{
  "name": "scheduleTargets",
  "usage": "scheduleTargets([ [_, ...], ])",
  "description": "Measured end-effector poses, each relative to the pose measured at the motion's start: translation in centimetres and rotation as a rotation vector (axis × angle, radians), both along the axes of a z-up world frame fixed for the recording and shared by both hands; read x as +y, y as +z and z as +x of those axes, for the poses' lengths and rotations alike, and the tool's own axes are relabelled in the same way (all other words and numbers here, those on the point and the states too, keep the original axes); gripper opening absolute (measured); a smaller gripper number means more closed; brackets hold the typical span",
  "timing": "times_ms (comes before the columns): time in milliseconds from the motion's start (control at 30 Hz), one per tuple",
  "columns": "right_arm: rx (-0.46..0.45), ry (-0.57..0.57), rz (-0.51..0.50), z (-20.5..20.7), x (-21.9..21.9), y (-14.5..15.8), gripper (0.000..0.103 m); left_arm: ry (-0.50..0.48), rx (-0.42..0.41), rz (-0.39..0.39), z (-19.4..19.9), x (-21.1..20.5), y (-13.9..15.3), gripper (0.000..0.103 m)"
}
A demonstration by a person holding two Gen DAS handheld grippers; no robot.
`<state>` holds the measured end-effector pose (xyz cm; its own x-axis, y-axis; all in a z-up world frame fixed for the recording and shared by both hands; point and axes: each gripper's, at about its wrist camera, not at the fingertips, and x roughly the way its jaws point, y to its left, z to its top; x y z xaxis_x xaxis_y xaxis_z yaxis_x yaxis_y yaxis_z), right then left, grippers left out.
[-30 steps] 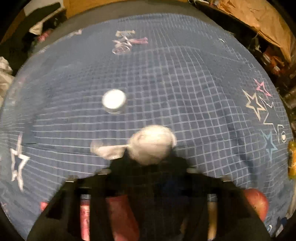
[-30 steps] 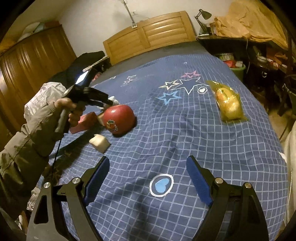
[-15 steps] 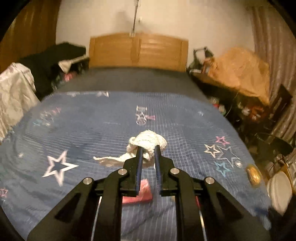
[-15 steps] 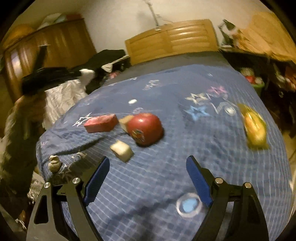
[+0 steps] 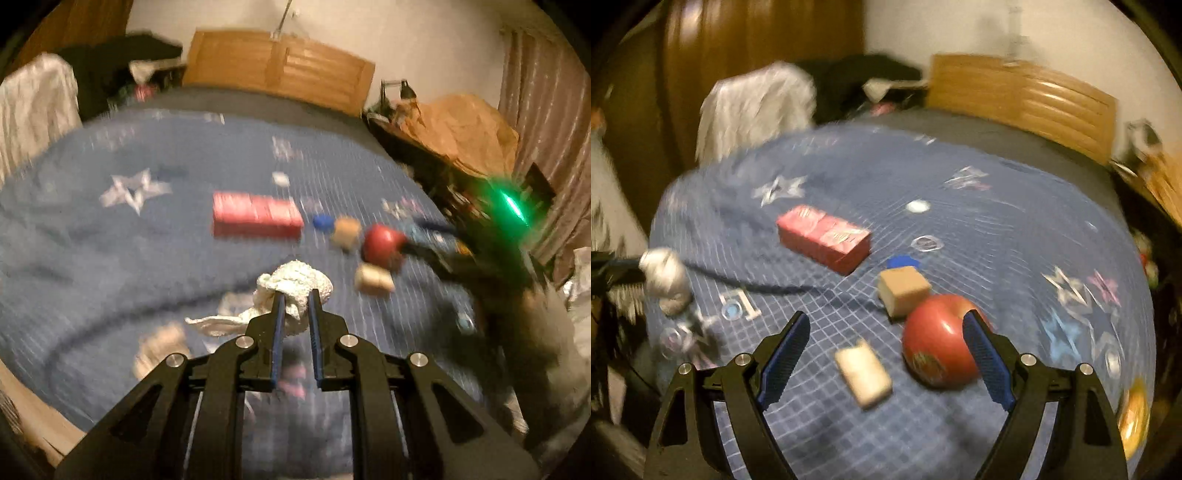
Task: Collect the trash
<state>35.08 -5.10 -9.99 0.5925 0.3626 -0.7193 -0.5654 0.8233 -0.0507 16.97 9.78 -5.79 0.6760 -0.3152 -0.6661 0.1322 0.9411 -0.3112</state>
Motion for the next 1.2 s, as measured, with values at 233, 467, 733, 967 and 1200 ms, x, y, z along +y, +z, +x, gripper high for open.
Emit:
scheduleTargets([
  [233,0.135,0.111,-0.267,7.3,5.0,-2.7,0.084,-0.032,0.057,-0.056,-0.5,0.1,-3.1,0.012],
  [467,0.244,0.162,-0.431,10.4,6.9,-5.9,0.045,-0.024,0.067,-0.076,-0.4,0.6,-4.0,0.012],
  [733,0.029,0.066,-0.142,2.2,2.1,3.3,0.043,-0.073,0.059,-0.05,-0.5,-1.5,-3.9,0.012],
  [967,0.048,-0.146,-0.028,-14.1,-6.1,3.0,0.044,-0.164,0.112,0.005,-0.6,-5.5,-5.3,0.011],
  [1200,0.069,-0.4,0.084,-21.1,-11.0,-3.4,0.044,-0.141,0.055,0.112,-1.2,-8.1,-6.3,0.011],
])
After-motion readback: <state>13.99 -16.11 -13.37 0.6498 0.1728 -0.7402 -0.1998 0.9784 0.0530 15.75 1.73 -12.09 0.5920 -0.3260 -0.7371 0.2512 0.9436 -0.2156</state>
